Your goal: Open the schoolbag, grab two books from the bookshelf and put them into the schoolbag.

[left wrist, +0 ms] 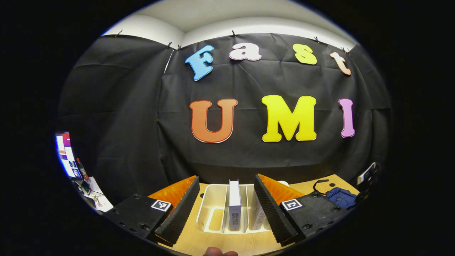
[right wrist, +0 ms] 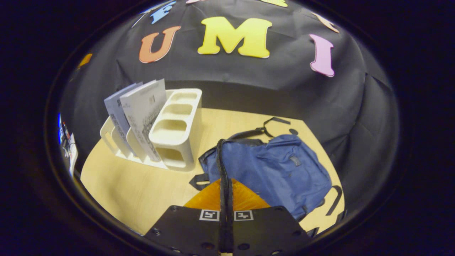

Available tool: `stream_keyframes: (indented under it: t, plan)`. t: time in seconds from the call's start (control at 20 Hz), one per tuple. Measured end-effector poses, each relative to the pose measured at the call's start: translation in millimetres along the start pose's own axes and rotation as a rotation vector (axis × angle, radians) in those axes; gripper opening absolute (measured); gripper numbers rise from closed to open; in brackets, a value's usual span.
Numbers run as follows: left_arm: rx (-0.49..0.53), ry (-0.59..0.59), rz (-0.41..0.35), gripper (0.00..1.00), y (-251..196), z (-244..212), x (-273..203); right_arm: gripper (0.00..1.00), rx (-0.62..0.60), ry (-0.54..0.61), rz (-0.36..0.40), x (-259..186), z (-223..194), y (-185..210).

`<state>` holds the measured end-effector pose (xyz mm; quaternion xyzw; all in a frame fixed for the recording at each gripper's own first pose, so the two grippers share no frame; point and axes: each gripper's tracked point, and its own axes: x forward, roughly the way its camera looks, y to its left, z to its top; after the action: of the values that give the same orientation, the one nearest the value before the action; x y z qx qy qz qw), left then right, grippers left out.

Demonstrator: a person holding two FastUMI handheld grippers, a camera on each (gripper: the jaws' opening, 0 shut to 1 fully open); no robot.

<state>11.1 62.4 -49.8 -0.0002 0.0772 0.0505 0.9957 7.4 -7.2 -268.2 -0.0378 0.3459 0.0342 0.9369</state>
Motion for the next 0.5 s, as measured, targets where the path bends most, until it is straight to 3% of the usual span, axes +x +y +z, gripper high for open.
stream_keyframes:
  t: [0.3,0.5]
  plan:
    - [0.003,0.023,-0.057,0.96,-26.4,10.6,22.5,0.0,0.032,-0.046,-0.085,-27.5,47.9,-90.3]
    - [-0.031,0.194,-0.129,0.96,-53.2,-11.7,36.8,0.0,0.048,-0.058,-0.137,-33.3,65.9,-153.2]
